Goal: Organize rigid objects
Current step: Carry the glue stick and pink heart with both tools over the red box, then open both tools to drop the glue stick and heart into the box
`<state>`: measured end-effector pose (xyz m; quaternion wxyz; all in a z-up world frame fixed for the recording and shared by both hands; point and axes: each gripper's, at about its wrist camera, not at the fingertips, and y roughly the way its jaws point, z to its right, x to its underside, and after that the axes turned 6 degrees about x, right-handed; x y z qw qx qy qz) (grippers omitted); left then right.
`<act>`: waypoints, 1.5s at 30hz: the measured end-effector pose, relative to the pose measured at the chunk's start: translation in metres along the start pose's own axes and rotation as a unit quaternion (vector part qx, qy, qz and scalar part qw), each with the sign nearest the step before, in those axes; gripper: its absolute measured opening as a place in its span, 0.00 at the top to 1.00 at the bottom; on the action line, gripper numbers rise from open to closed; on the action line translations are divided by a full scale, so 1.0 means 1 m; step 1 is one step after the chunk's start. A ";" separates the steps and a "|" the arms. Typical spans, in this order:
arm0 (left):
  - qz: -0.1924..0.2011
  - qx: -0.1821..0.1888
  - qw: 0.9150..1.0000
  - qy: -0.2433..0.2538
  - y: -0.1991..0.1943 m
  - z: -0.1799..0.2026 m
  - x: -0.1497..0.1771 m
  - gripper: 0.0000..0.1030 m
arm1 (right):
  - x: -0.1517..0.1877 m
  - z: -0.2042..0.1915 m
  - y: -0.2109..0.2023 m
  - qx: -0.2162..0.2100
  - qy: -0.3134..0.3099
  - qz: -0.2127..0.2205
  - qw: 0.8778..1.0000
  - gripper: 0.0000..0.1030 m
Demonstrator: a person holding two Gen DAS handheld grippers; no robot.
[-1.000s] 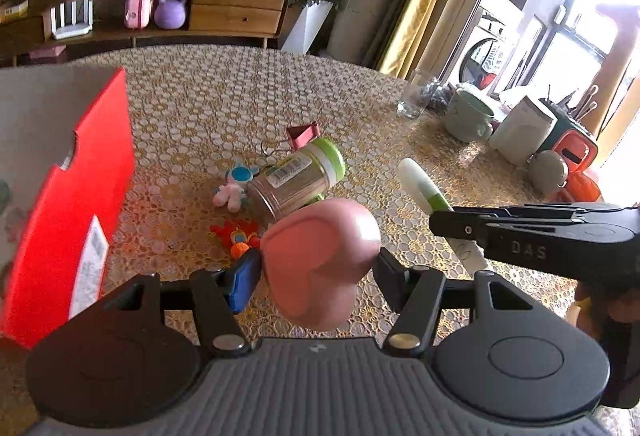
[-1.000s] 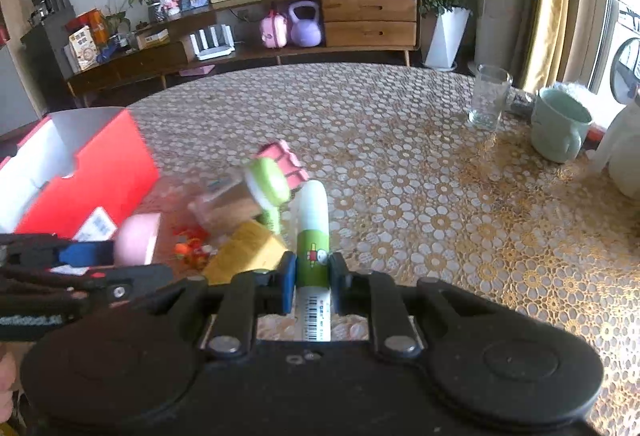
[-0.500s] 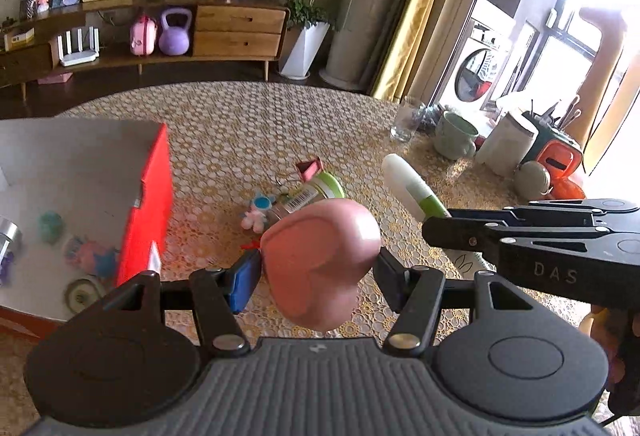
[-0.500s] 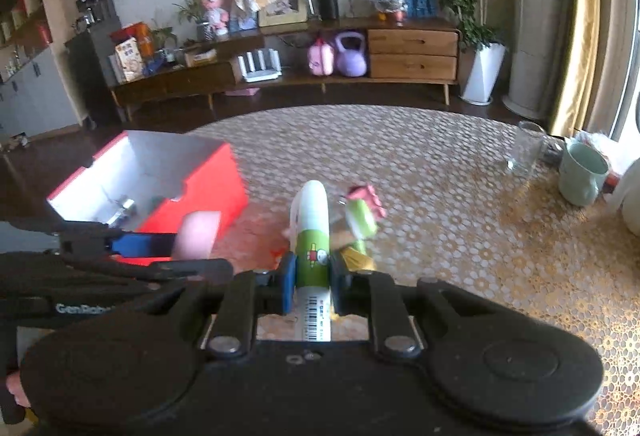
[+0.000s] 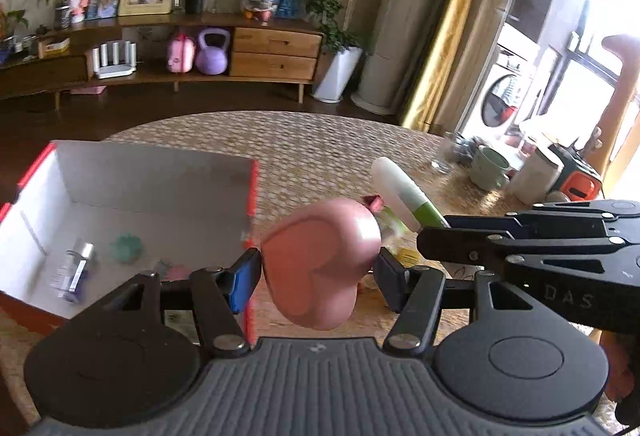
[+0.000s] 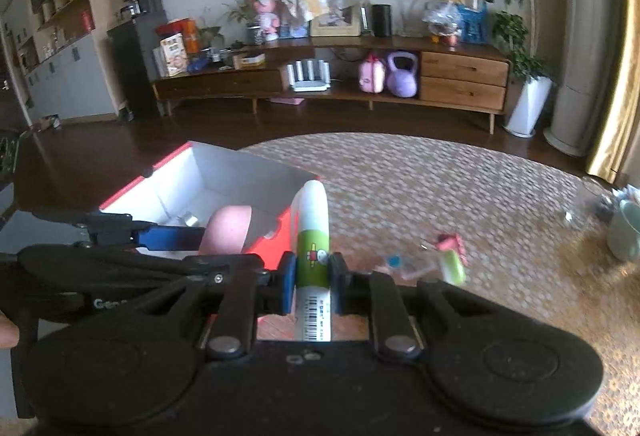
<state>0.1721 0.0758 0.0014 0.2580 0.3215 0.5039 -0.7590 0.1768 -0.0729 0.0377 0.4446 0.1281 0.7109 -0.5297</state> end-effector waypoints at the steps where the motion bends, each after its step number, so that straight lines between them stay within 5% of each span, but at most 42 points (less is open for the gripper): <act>1: 0.001 -0.003 1.000 -0.003 -0.002 -0.006 -0.002 0.41 | -0.003 -0.005 0.003 -0.004 0.000 0.001 1.000 0.84; 27: -0.025 -0.135 0.990 -0.003 0.012 -0.156 -0.039 0.41 | -0.046 -0.096 0.129 -0.037 -0.021 -0.055 0.998 0.84; 45: -0.137 -0.172 0.975 0.025 0.094 -0.193 -0.056 0.41 | -0.021 -0.139 0.195 -0.021 -0.097 -0.123 0.987 0.84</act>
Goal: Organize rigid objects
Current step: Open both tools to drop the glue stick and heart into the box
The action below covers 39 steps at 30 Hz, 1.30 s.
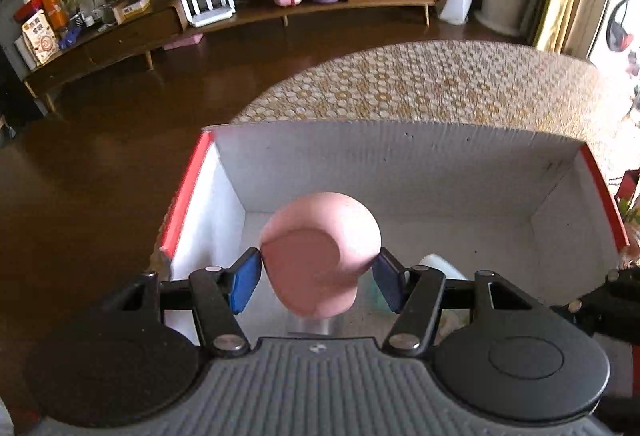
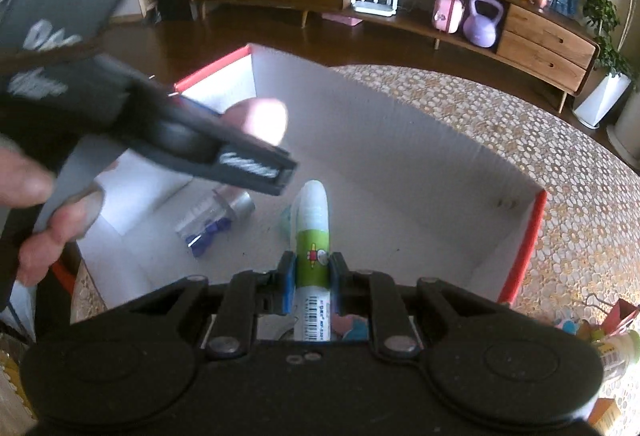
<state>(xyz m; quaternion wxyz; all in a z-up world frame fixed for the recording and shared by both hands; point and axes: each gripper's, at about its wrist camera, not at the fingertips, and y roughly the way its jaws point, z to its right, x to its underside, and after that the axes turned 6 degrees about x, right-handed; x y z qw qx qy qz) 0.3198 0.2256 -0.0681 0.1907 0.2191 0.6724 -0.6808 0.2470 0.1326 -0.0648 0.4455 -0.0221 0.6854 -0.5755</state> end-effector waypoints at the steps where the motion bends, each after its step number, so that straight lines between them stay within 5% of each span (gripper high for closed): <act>1: -0.005 0.004 1.000 0.002 0.004 0.001 -0.002 0.41 | 0.001 -0.002 0.002 0.000 -0.004 -0.004 1.000 0.84; 16: -0.089 0.029 0.995 -0.018 0.041 0.004 -0.002 0.41 | 0.004 -0.004 0.016 -0.002 0.008 -0.045 0.999 0.79; 26: -0.065 0.027 0.997 -0.027 0.020 0.004 0.005 0.41 | 0.007 0.004 0.000 -0.012 0.031 -0.036 0.999 0.69; 39: 0.012 0.016 0.999 -0.027 -0.035 0.012 0.009 0.32 | 0.015 0.013 -0.047 -0.019 0.041 0.015 0.999 0.48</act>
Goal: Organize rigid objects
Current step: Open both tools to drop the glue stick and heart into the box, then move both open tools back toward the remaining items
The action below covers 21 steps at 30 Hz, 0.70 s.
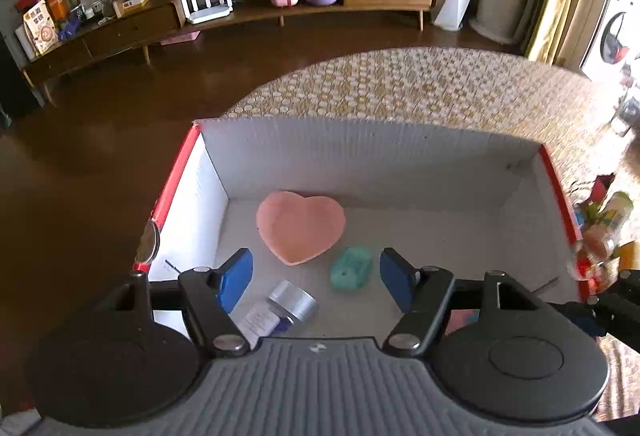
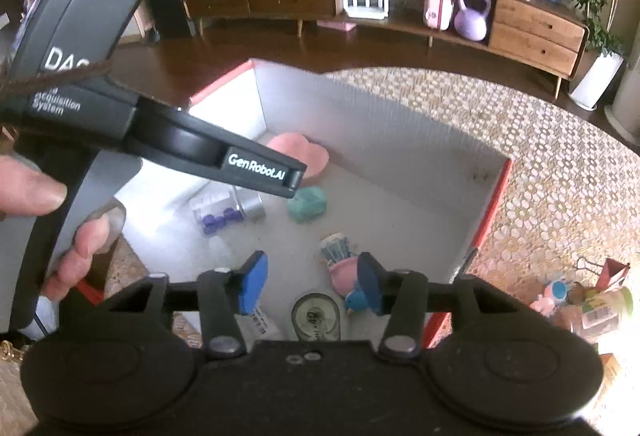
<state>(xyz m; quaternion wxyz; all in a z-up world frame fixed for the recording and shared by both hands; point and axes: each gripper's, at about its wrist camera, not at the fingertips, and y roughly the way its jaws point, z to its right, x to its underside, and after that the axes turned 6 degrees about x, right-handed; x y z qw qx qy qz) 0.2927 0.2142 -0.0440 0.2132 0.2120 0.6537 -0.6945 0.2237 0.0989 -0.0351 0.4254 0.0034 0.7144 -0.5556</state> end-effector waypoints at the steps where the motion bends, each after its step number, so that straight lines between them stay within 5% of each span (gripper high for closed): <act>1: 0.003 0.001 1.000 -0.005 -0.004 0.000 0.000 0.32 | 0.001 0.000 -0.004 0.000 0.000 0.005 1.000 0.47; 10: 0.041 0.010 0.999 -0.006 -0.046 0.012 0.009 0.23 | 0.012 0.003 -0.046 -0.008 -0.002 0.040 0.999 0.36; 21: 0.068 0.026 0.997 -0.003 -0.088 0.039 0.028 0.20 | 0.032 0.018 -0.102 -0.030 0.016 0.090 0.995 0.11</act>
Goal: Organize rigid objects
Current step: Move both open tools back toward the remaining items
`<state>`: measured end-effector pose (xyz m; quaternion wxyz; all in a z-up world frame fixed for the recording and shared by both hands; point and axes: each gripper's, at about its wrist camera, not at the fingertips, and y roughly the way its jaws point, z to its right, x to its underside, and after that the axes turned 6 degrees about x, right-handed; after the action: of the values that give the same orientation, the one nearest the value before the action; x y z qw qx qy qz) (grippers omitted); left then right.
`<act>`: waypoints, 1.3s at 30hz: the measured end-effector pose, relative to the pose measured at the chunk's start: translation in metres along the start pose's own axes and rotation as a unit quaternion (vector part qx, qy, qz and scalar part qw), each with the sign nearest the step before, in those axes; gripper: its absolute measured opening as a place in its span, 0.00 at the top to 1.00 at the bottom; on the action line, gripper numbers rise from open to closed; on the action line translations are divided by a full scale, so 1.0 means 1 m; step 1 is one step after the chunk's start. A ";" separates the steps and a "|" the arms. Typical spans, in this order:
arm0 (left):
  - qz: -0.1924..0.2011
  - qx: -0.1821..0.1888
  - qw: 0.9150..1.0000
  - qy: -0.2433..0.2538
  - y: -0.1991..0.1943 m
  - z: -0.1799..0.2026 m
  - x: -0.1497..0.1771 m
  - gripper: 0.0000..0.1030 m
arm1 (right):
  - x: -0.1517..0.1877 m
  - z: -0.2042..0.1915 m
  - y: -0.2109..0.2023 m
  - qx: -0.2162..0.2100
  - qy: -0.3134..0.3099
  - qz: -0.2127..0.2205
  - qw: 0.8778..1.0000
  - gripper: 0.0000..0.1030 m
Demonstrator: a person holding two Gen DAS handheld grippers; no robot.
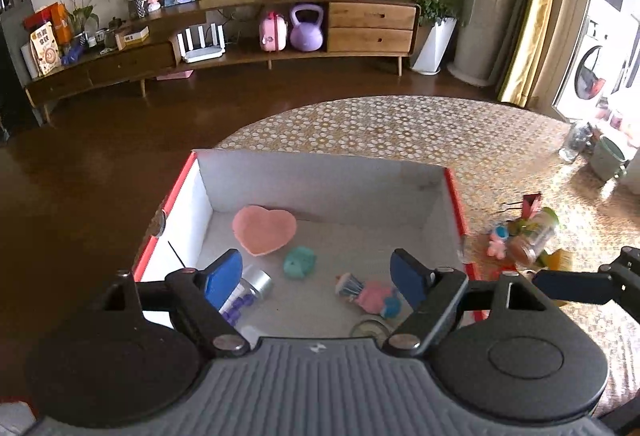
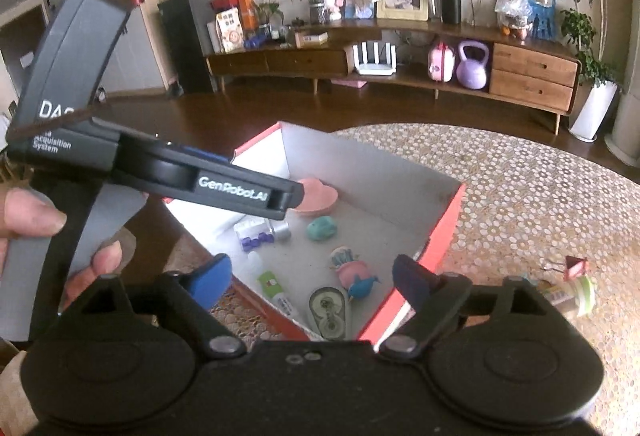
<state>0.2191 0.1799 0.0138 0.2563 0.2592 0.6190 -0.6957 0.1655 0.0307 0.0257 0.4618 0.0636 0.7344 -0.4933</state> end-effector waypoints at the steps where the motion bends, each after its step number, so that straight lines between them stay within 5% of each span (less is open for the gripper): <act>1: 0.003 0.002 1.000 -0.002 -0.003 0.002 0.001 0.20 | 0.002 0.003 -0.006 -0.003 0.002 0.005 1.000 0.09; 15: 0.032 0.060 0.997 0.021 -0.025 0.071 0.031 0.18 | 0.056 0.061 -0.069 0.031 0.023 0.039 0.999 0.00; 19: 0.036 0.081 0.996 0.025 -0.019 0.094 0.037 0.03 | 0.076 0.080 -0.073 0.052 0.030 0.039 0.997 0.00; 39: 0.016 0.100 0.993 0.059 0.071 0.195 0.027 0.00 | 0.114 0.158 -0.028 0.123 0.105 0.012 0.987 0.01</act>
<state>0.2392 -0.0219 -0.0366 0.2026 0.3339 0.5560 -0.7337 0.1830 -0.1488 -0.0537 0.3764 0.1799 0.7120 -0.5648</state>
